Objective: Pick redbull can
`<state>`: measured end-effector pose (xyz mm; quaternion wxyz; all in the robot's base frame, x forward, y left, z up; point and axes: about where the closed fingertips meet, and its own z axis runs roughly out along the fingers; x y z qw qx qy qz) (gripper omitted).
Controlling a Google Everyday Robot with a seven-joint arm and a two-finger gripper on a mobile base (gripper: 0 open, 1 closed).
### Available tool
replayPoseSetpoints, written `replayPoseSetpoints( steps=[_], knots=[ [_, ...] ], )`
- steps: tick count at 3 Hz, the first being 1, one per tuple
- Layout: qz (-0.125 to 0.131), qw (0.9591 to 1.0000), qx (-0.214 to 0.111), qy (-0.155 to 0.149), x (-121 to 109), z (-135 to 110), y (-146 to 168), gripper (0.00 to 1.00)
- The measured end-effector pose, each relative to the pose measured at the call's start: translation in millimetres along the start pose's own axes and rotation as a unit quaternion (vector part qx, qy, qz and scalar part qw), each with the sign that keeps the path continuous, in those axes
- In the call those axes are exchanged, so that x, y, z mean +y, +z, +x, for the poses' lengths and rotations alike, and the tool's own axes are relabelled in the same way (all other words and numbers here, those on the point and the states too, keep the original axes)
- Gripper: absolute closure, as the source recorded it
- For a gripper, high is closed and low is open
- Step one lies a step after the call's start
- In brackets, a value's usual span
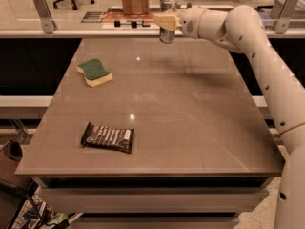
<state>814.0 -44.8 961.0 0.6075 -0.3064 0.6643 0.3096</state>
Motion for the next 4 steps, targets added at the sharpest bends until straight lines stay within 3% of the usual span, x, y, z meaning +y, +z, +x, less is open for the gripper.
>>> replayPoseSetpoints(
  steps=[2, 3, 4],
  knots=[
    [-0.013, 0.9999, -0.001, -0.007, 18.3, -14.5, -31.6, 1.00],
    [-0.010, 0.9998, 0.000, -0.018, 50.4, -9.5, -45.7, 1.00],
    [-0.010, 0.9998, 0.000, -0.018, 50.4, -9.5, -45.6, 1.00]
  ],
)
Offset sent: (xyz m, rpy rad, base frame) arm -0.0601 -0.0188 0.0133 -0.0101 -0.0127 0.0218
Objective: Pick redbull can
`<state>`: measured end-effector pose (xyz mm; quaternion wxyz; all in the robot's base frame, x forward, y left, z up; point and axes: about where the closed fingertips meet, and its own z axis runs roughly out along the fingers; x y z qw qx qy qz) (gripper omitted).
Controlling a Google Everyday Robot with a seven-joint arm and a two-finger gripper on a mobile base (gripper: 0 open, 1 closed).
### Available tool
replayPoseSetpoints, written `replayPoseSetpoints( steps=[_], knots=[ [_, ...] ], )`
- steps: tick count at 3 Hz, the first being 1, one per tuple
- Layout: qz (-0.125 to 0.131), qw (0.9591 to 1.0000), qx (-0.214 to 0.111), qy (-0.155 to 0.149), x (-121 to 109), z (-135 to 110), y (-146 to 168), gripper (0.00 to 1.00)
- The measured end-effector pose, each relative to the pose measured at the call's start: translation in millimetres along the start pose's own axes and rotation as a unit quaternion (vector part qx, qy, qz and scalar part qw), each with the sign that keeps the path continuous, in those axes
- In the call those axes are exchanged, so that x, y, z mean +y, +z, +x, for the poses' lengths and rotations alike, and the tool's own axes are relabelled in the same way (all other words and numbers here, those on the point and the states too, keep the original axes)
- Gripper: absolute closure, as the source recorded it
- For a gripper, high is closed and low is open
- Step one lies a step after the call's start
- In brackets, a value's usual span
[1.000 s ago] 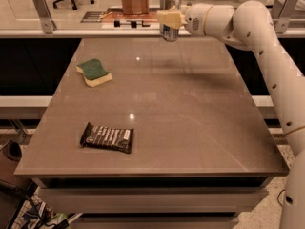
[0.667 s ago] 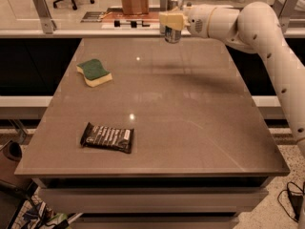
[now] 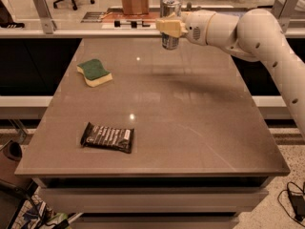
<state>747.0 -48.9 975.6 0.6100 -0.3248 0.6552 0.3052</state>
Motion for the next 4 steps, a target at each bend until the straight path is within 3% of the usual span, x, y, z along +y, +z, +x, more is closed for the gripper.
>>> replayPoseSetpoints(
  steps=[1, 2, 3, 4],
  knots=[
    [0.000, 1.0000, -0.005, -0.009, 1.3, -1.0, 2.3, 1.00],
    [-0.001, 0.9985, -0.019, -0.050, -1.3, -8.3, 5.8, 1.00],
    [-0.003, 0.9918, -0.025, -0.125, -2.4, -17.7, 2.9, 1.00],
    [0.002, 0.9757, -0.020, -0.218, 2.2, -27.1, -4.1, 1.00]
  ],
)
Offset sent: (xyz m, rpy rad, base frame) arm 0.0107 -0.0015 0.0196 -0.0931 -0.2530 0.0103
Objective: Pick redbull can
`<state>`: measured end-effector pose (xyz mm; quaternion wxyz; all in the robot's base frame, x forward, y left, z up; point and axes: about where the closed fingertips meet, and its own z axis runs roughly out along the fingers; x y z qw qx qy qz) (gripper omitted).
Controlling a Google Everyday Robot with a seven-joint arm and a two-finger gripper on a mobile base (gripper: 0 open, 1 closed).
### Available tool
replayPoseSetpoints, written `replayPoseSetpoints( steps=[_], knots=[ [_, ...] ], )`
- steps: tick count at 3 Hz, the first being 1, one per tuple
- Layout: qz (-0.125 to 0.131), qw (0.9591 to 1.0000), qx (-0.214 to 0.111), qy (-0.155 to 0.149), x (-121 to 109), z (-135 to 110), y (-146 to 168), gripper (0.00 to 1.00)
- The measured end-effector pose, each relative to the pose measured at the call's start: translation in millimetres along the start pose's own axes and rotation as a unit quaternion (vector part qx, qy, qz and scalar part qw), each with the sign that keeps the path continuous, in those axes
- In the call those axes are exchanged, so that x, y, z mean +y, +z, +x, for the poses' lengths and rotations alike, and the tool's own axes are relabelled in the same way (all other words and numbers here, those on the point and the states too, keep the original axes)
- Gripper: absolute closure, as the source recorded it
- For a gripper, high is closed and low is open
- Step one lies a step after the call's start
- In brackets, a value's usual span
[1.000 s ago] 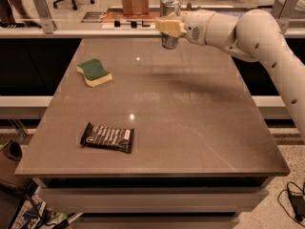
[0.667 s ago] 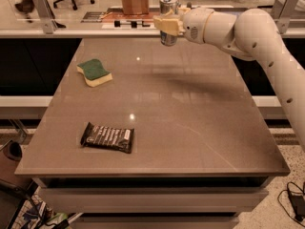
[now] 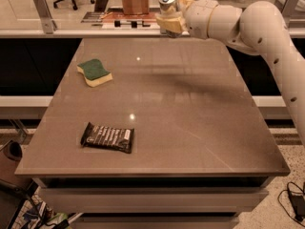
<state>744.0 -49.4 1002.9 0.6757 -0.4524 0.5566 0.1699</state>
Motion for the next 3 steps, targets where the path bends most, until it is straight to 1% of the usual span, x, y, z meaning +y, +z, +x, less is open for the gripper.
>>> replayPoseSetpoints(
  steps=[1, 2, 3],
  knots=[
    [0.000, 1.0000, 0.000, 0.000, 0.1, 0.0, 0.1, 1.00],
    [0.008, 0.9989, -0.002, -0.046, 1.4, -1.6, 0.8, 1.00],
    [0.028, 0.9922, -0.026, -0.118, -3.3, -5.8, -2.4, 1.00]
  ],
)
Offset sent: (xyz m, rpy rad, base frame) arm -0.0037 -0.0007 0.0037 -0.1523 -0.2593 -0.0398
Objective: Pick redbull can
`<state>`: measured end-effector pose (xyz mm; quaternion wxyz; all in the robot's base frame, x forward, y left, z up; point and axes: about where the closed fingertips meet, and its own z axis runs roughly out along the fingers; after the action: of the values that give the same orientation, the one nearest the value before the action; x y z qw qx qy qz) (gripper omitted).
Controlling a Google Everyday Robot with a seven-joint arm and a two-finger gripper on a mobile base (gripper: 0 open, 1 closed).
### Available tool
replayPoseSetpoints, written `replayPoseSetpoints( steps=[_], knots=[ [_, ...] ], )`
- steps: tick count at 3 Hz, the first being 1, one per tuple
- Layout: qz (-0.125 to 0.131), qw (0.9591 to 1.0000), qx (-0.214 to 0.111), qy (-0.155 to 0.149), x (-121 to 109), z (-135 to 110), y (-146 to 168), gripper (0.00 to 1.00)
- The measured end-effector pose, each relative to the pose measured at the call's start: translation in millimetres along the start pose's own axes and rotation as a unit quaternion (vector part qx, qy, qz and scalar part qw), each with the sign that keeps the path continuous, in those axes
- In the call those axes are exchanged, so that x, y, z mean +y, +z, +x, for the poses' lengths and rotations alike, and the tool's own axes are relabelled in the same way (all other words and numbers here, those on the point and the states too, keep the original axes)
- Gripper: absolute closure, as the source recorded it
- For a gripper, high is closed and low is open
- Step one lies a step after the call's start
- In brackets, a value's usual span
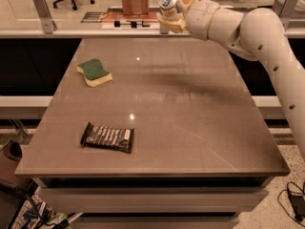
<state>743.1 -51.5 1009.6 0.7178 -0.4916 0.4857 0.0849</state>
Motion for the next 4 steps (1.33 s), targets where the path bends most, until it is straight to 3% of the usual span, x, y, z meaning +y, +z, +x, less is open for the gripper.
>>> replayPoseSetpoints(
  steps=[1, 2, 3, 4],
  knots=[
    [-0.002, 0.9993, -0.006, -0.037, 2.6, -6.0, 4.4, 1.00],
    [-0.003, 0.9993, -0.006, -0.037, 2.7, -6.1, 4.5, 1.00],
    [0.001, 0.9978, -0.001, -0.066, 4.7, -7.7, 5.5, 1.00],
    [0.006, 0.9913, 0.004, -0.132, 4.1, -14.4, 1.2, 1.00]
  ],
)
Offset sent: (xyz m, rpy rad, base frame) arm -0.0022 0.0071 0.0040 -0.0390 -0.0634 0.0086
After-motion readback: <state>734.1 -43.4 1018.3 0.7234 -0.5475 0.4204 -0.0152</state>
